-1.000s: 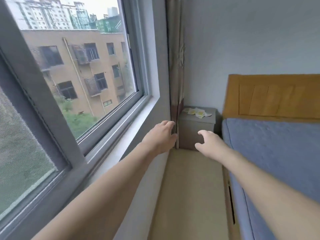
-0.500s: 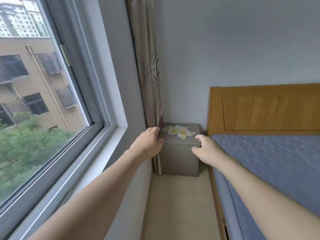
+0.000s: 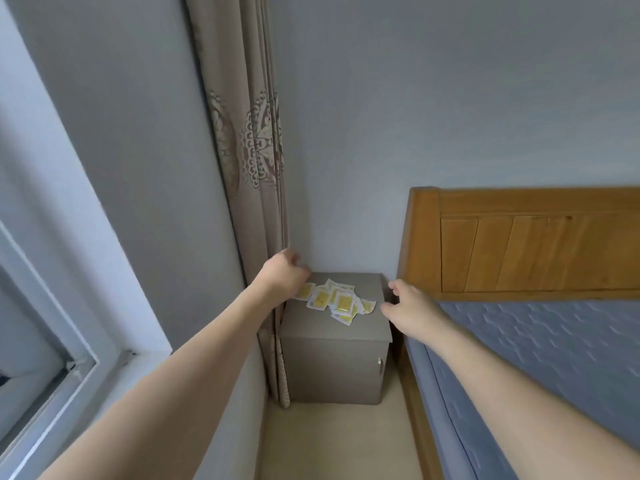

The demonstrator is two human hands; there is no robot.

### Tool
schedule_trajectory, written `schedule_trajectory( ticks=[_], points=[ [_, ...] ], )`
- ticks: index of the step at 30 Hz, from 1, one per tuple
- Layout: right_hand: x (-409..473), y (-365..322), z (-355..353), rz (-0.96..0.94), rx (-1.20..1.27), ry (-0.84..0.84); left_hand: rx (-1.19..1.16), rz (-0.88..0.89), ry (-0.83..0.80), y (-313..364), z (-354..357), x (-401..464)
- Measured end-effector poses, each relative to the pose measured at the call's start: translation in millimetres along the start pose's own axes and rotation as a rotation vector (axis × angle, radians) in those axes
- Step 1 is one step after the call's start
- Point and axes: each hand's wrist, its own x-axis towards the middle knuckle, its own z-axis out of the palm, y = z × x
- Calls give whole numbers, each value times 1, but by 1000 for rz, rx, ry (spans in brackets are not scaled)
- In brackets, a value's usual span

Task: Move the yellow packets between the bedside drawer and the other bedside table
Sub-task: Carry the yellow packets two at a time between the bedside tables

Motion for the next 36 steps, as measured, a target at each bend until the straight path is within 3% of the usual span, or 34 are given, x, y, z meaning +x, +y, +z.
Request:
schedule_trajectory(
  ticks=[7,13,19,27,32,36],
  points=[
    [170,30,34,201,168,-43,14,-142,-159,-25,71,157],
    [328,55,85,307,279,-86,34,-293,-170,-64,111,291],
    [428,63,136,472,329,-167,5,-343,-193,-99,144,410],
    [559,130,302,706,373,-164,-46,-523,-349,-216,323,539],
    [604,168,402,811,247,-193,236,-560,-269,-290,408,572],
    [616,178,431,855,61,-116,311,-593,-191,-315,433,578]
  ],
)
